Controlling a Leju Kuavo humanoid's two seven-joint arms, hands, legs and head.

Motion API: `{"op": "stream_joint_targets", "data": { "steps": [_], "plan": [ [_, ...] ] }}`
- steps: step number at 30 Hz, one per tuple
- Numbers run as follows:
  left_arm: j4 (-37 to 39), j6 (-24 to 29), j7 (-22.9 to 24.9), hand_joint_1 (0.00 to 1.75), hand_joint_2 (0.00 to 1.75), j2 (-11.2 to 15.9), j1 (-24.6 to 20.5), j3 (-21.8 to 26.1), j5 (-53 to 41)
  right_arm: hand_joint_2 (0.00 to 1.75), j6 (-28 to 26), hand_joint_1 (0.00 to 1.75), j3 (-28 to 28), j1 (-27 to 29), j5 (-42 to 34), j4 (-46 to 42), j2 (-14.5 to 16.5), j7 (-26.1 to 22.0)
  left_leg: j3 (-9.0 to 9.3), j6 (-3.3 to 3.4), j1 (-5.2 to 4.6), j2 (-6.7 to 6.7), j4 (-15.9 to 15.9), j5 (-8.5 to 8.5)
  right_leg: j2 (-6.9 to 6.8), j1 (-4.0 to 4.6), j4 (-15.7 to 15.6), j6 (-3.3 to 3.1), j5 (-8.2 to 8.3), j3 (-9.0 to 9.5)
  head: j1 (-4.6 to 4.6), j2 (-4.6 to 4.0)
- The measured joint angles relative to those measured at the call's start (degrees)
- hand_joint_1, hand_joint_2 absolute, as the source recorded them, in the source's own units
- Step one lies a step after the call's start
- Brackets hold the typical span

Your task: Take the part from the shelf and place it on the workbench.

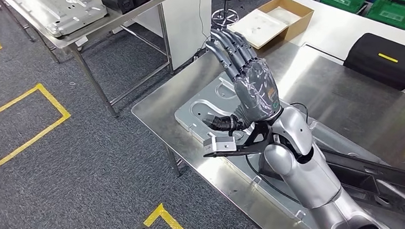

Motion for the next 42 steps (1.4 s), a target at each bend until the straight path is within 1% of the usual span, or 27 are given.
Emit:
{"op": "stream_joint_targets", "data": {
  "steps": [2,4,6,7,8,11,13,15,17,18,20,21,22,23,24,25,27,29,30,31,33,35,37,38,39,40,42],
  "plan": [
    [0.0,0.1,0.0,0.00,0.00,0.0,0.2,0.0,0.0,0.00,0.0,0.00,0.1,-0.1,0.0,0.0,0.0,0.0,-0.83,-0.60,-0.11,1.96,1.6,-1.14,-1.30,-0.22,-0.5,-0.72,0.23,0.34,-0.08,0.00],
    [0.0,0.2,0.0,0.00,0.00,0.1,0.1,0.0,0.0,0.00,-0.1,0.00,0.1,0.0,-0.1,0.0,0.0,0.1,-3.47,-1.05,-0.10,4.85,7.3,-4.19,-2.74,-0.15,-0.7,-1.24,0.22,0.53,-0.17,0.00],
    [0.0,0.2,0.0,0.00,0.00,0.1,0.2,0.0,0.0,0.00,-0.1,0.00,0.2,0.2,-0.1,0.0,0.0,0.3,-6.58,-1.38,0.09,5.80,13.7,-6.66,-4.26,0.06,-0.7,-1.46,0.07,0.56,-0.18,0.00],
    [0.0,0.2,0.0,0.00,0.00,0.1,0.3,0.0,0.1,0.00,-0.1,0.00,0.3,0.3,-0.1,0.0,0.0,0.3,-7.14,-1.48,0.14,5.99,14.9,-6.60,-4.97,0.10,-0.7,-1.48,-0.02,0.60,-0.18,0.00],
    [0.0,0.2,0.0,0.00,0.00,0.1,0.4,0.0,0.1,0.00,-0.1,0.00,0.3,0.4,-0.1,0.0,0.0,0.4,-6.58,-1.51,0.16,6.21,13.8,-5.49,-5.65,0.12,-0.6,-1.45,-0.11,0.66,-0.18,0.00],
    [0.0,0.3,0.0,0.00,0.00,0.1,0.5,0.0,0.1,0.00,-0.2,0.00,0.3,0.4,-0.1,0.0,0.0,0.4,-1.11,-1.08,-0.15,8.27,3.3,-0.83,-7.43,0.29,-0.5,-1.00,-0.56,1.05,-0.18,0.00],
    [0.0,0.3,0.0,0.00,0.00,0.1,0.4,0.0,0.1,0.00,-0.2,0.00,0.3,0.4,-0.1,0.0,0.0,0.4,0.43,-0.38,-0.60,9.09,0.0,-0.34,-8.28,0.58,-0.5,-0.51,-0.74,1.23,-0.17,0.00],
    [0.0,0.4,0.1,0.00,0.00,0.1,0.7,0.0,0.1,0.00,-0.4,0.00,0.3,0.4,-0.2,0.0,0.0,0.5,0.49,0.40,-0.69,8.13,-0.2,-0.21,-9.13,0.74,-0.7,0.05,-0.84,1.46,-0.17,0.00],
    [0.0,0.4,0.4,0.00,0.00,0.1,1.1,0.0,0.1,0.00,-0.6,0.00,0.3,0.5,-0.4,0.0,0.0,0.5,0.78,1.12,-0.48,7.16,-0.7,0.10,-8.16,0.52,0.4,0.61,-1.94,1.27,-0.16,0.00],
    [0.0,0.5,0.6,0.00,0.00,0.1,1.2,0.0,0.0,0.00,-0.7,0.00,0.2,0.6,-0.4,0.0,0.0,0.4,0.92,1.46,-0.35,6.72,-1.0,0.27,-6.94,0.38,2.4,0.79,-3.28,0.43,-0.15,0.00],
    [0.0,0.7,1.2,0.00,0.00,0.1,1.2,0.0,-0.1,0.00,-1.1,0.00,-0.1,1.2,-0.6,0.1,0.0,0.4,0.89,1.86,-0.28,5.83,-1.1,0.38,-4.42,0.20,9.2,0.94,-6.70,-2.76,-0.14,0.00],
    [0.0,0.9,1.7,0.00,0.00,0.2,1.3,0.0,-0.3,0.00,-1.3,0.00,-0.2,1.7,-0.7,0.1,0.0,0.4,0.87,1.95,-0.30,5.21,-1.1,0.39,-3.86,0.20,12.5,0.98,-7.81,-4.46,-0.14,0.00],
    [0.0,1.0,2.1,0.00,0.00,0.2,1.3,0.0,-0.4,0.00,-1.4,0.00,-0.2,2.1,-0.7,0.1,0.0,0.3,0.88,1.98,-0.31,4.52,-1.0,0.38,-3.57,0.19,14.3,0.99,-7.90,-5.52,-0.14,0.00],
    [0.0,1.1,2.5,0.00,0.00,0.3,1.5,0.0,-0.6,0.00,-1.5,0.00,-0.3,2.5,-0.8,0.1,0.0,0.2,0.88,1.97,-0.32,3.79,-0.9,0.36,-3.39,0.18,14.1,0.94,-6.91,-5.66,-0.14,0.00],
    [0.0,1.2,2.8,0.00,0.00,0.4,1.5,0.0,-0.8,0.00,-1.6,0.00,-0.4,2.8,-0.8,0.1,0.0,0.1,0.89,1.91,-0.31,3.05,-0.8,0.31,-3.10,0.15,11.9,0.80,-5.02,-4.83,-0.14,0.00],
    [0.0,1.2,2.9,0.00,0.00,0.5,1.6,0.0,-0.9,0.00,-1.7,0.00,-0.4,2.9,-0.8,0.1,-0.1,0.0,0.87,1.80,-0.30,2.37,-0.6,0.24,-2.35,0.12,8.3,0.59,-2.79,-3.34,-0.13,0.00],
    [0.0,1.2,3.0,0.00,0.00,0.7,1.5,0.0,-1.0,0.00,-1.9,0.00,-0.5,3.0,-0.8,0.1,-0.1,-0.2,0.59,1.38,-0.42,1.13,-0.2,0.07,-0.42,0.04,2.1,0.15,-0.29,-0.68,-0.14,0.00],
    [0.0,1.3,3.1,0.00,0.00,0.9,1.4,0.0,-1.1,0.00,-2.0,0.00,-0.5,3.3,-0.8,0.1,0.0,-0.3,0.23,0.72,-0.33,0.08,-0.1,0.11,0.17,0.21,0.1,-0.10,-0.25,0.13,-0.14,0.00],
    [0.0,1.3,3.1,0.00,0.00,1.1,1.5,0.0,-1.1,0.00,-2.1,0.00,-0.5,3.3,-0.8,0.1,0.0,-0.3,0.07,0.34,-0.19,-0.47,-0.2,0.20,-0.33,0.22,-0.1,-0.27,-0.20,0.22,-0.14,0.00],
    [0.0,1.3,3.1,0.00,0.00,1.3,1.6,0.0,-1.1,0.00,-2.1,0.00,-0.5,3.4,-0.8,0.1,0.1,-0.4,-0.04,-0.02,-0.14,-0.28,-0.1,0.11,-0.92,0.18,-0.3,-0.53,-0.10,0.38,-0.13,0.00],
    [0.0,1.2,3.1,0.00,0.00,1.6,1.7,0.0,-1.2,0.00,-2.4,0.00,-0.5,3.4,-0.9,0.1,0.4,-0.4,-1.15,-0.61,-0.25,2.05,2.3,-1.43,-2.19,-0.04,-0.8,-1.20,0.09,0.76,-0.23,0.00],
    [0.0,1.1,3.1,0.00,0.00,1.8,1.6,0.0,-1.5,0.00,-2.8,0.00,-0.5,3.7,-0.9,0.1,0.5,-0.6,-4.15,-1.07,-0.17,4.97,8.7,-4.75,-3.56,0.09,-1.0,-1.60,0.04,0.92,-0.33,0.00],
    [0.0,1.0,3.1,0.00,0.00,2.0,1.6,-0.2,-1.8,0.00,-3.0,0.00,-0.5,4.2,-1.0,0.1,0.5,-0.6,-7.08,-1.40,-0.01,5.88,14.6,-6.79,-5.06,0.22,-1.0,-1.72,-0.11,0.97,-0.33,0.00],
    [0.0,0.9,3.1,0.00,0.00,2.1,1.6,-0.2,-1.8,0.00,-3.0,0.00,-0.5,4.4,-1.0,0.1,0.6,-0.7,-7.30,-1.48,0.01,6.10,15.1,-6.36,-5.79,0.24,-0.9,-1.71,-0.20,1.00,-0.33,0.00],
    [0.0,0.8,3.1,0.00,0.00,2.3,1.7,-0.3,-1.9,0.00,-3.0,0.00,-0.5,4.5,-1.1,0.1,0.6,-0.7,-6.34,-1.47,0.01,6.42,13.2,-4.94,-6.48,0.25,-0.9,-1.67,-0.30,1.10,-0.33,0.00],
    [0.0,0.8,3.1,0.00,0.00,2.4,1.7,-0.3,-1.9,0.00,-3.1,0.00,-0.5,4.5,-1.2,0.1,0.6,-0.7,-4.43,-1.36,-0.03,7.20,9.7,-2.97,-7.11,0.27,-0.9,-1.56,-0.44,1.27,-0.33,0.00],
    [0.0,0.7,3.1,0.00,0.00,2.7,1.4,-0.4,-1.9,0.00,-3.2,0.00,-0.5,4.5,-1.4,0.1,0.6,-0.8,-0.65,-0.78,-0.53,9.88,2.5,-0.46,-8.21,0.58,-0.8,-1.20,-0.76,1.62,-0.31,0.00]
  ]
}}
